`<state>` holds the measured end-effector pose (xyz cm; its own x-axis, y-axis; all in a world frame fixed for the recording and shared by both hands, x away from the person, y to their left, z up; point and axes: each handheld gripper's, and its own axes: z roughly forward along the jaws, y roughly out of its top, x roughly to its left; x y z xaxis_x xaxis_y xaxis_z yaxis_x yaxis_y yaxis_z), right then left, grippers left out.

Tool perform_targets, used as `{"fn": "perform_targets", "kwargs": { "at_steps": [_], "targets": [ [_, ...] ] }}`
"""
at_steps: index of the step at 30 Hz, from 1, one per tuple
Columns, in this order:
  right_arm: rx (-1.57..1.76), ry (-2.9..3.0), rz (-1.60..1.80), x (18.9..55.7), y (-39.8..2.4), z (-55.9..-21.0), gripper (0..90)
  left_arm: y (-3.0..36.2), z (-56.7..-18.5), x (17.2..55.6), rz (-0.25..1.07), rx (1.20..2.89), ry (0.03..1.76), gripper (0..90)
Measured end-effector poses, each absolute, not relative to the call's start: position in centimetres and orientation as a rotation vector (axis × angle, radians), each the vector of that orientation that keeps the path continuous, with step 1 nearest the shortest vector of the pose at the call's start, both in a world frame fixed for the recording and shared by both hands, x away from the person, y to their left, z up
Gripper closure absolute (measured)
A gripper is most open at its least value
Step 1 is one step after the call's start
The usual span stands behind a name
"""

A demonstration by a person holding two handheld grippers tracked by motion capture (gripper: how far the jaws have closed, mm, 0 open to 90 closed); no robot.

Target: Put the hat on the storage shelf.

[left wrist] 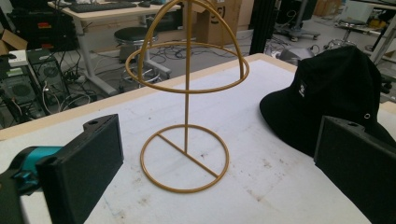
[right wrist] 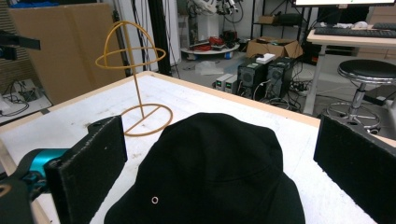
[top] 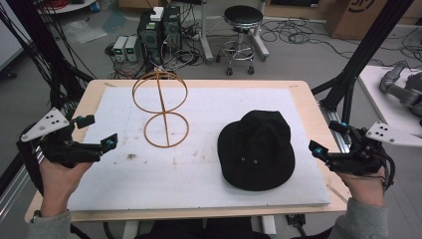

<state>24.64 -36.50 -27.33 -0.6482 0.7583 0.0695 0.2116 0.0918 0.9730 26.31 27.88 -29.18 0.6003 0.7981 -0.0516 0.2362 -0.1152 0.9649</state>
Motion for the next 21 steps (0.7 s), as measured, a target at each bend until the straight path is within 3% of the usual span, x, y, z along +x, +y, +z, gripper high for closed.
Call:
{"fn": "perform_targets", "kwargs": {
  "at_steps": [21],
  "targets": [
    [0.951, 1.963, 1.552, 25.6, -36.4, -27.4, 2.1, 27.9, -28.9, 25.5, 0.583, 1.676, 0.875, 1.7]
  ]
}}
